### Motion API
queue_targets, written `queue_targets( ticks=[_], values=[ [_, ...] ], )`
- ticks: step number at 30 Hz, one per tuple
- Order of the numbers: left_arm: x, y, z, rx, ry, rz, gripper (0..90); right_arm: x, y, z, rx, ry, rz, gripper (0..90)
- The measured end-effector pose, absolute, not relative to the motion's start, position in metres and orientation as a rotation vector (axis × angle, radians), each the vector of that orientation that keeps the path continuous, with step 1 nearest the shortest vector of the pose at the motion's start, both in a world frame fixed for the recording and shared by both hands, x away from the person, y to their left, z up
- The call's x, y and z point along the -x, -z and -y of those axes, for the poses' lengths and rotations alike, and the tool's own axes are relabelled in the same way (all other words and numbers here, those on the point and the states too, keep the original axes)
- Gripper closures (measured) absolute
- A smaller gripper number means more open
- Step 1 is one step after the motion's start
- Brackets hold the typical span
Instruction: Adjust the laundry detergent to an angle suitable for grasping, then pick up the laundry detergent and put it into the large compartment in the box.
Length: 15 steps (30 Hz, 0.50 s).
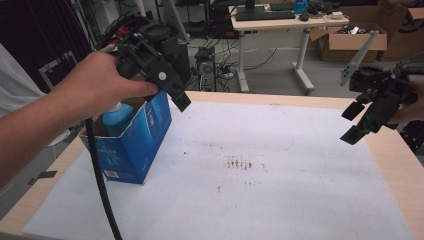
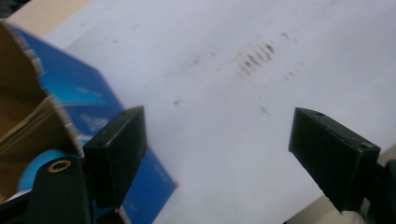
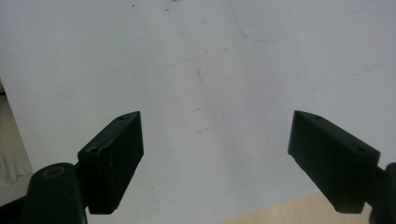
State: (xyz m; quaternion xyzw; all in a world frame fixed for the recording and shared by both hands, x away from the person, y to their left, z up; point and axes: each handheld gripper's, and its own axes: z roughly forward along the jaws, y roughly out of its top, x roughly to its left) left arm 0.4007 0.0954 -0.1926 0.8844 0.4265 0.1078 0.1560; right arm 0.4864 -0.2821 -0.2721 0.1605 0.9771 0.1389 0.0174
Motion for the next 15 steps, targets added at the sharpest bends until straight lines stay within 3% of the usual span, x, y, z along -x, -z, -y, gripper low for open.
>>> queue_targets(
  ticks=[6, 15],
  values=[
    [-0.392, 0.205, -0.062, -2.635, -0.267, -1.063, 20.2, -0.487, 0.273, 0.282, -0.512, -0.421, -3.040, 18.0],
    [-0.390, 0.210, -0.045, -2.667, -0.230, -0.973, 20.2, -0.486, 0.273, 0.280, -0.511, -0.418, -3.038, 18.1]
  ],
)
